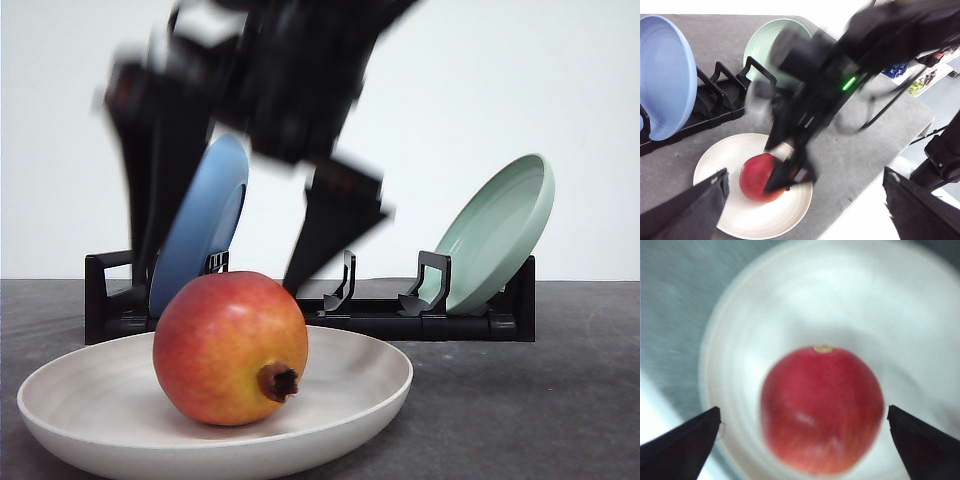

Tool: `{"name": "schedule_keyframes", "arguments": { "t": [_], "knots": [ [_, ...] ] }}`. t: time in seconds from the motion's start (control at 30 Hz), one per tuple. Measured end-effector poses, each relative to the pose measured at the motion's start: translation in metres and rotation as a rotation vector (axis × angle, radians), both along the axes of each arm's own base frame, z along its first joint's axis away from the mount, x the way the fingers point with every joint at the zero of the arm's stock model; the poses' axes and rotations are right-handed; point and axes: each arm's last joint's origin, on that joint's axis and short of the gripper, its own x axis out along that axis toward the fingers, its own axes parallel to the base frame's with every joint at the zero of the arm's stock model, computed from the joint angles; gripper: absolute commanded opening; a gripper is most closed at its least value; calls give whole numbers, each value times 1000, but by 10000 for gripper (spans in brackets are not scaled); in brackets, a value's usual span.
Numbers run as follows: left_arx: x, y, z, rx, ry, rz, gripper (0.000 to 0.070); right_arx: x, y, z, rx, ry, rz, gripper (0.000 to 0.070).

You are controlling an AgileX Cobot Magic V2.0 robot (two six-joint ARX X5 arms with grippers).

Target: Place pomegranate in white plate

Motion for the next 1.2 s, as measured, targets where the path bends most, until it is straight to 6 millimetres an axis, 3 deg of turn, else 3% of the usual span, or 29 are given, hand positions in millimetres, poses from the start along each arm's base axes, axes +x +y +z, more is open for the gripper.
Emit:
{"name": "schedule_keyframes", "arguments": {
  "t": [0.23,0.47,0.57,0.73,0.87,0.97,1.2],
  "knots": [
    [0,0,0,-2,3,1,592,-31,-77,86,84,-131,-47,700],
    [0,0,0,-2,3,1,592,-94,-160,142,167,-366,-147,700],
    [0,0,0,0,-3,16,592,-119,-190,141,211,-442,-216,700],
    [0,0,0,12,-20,13,592,-152,-231,115,294,-540,-303,700],
    [1,0,0,31,-44,5,592,-171,-252,96,441,-632,-332,700],
    [1,0,0,46,-63,-2,592,-177,-259,88,524,-686,-342,700],
    [1,0,1,57,-95,-5,582,-176,-257,81,523,-683,-339,700]
  ]
}}
